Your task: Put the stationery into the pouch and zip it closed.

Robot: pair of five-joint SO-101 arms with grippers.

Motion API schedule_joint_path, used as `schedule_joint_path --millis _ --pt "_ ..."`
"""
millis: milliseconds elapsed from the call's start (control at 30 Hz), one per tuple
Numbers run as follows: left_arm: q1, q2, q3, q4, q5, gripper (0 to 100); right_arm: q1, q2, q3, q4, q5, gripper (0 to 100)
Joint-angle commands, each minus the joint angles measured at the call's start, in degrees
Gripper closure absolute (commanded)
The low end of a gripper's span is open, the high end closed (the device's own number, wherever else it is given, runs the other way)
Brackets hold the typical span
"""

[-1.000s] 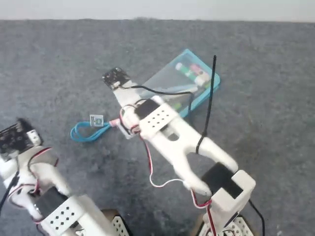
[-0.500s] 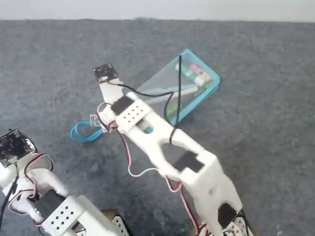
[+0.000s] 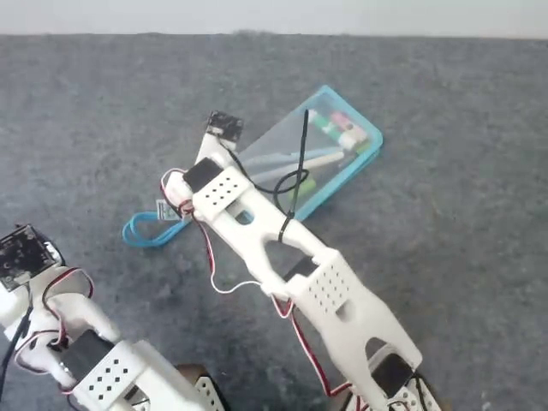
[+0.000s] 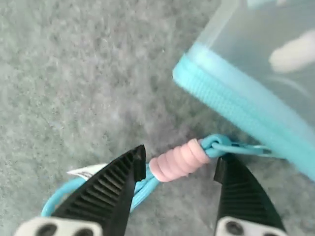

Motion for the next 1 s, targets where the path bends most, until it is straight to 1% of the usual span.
schedule_joint_path --millis 0,200,267,367,433,533,633,733,800,900,933,967 --pt "-0.1 0.5 -0.9 0.0 -0.4 84 2.7 0.8 -3.0 0.9 -0.5 76.8" --pt "-0.1 0.5 -1.1 -0.1 -0.4 84 2.9 3.7 -3.1 5.8 -0.1 77.9" --pt "-0.2 0.5 -1.5 0.1 -0.4 84 3.0 4.2 -3.2 6.8 0.4 82.9" --pt "-0.1 0.5 -2.3 0.2 -0.4 84 3.4 4.1 -3.2 7.6 6.2 93.1" --pt "-0.1 0.5 -2.9 0.2 -0.4 84 3.5 4.5 -3.2 7.8 8.3 98.0" --pt "-0.1 0.5 -3.5 0.2 -0.4 84 3.5 5.1 -3.0 9.1 9.1 99.3" --pt "-0.1 0.5 -3.5 0.2 -0.4 84 3.6 4.3 -5.3 15.3 12.3 99.3" --pt "1.8 0.5 -3.5 0.3 -0.3 84 5.9 2.1 -10.8 25.7 20.2 99.3" --pt "3.6 0.5 -3.2 0.5 -0.4 84 8.6 0.8 -14.5 32.0 28.4 99.3" --pt "7.2 0.5 -3.6 4.0 -0.7 84 13.3 -3.0 -13.5 32.7 45.8 99.3" --pt "8.4 0.5 -3.7 5.4 -0.8 84 15.0 -5.1 -12.0 32.6 49.1 99.3" --pt "9.6 0.5 -3.8 6.9 -1.5 84 16.2 -7.4 -10.5 32.5 50.3 99.3"
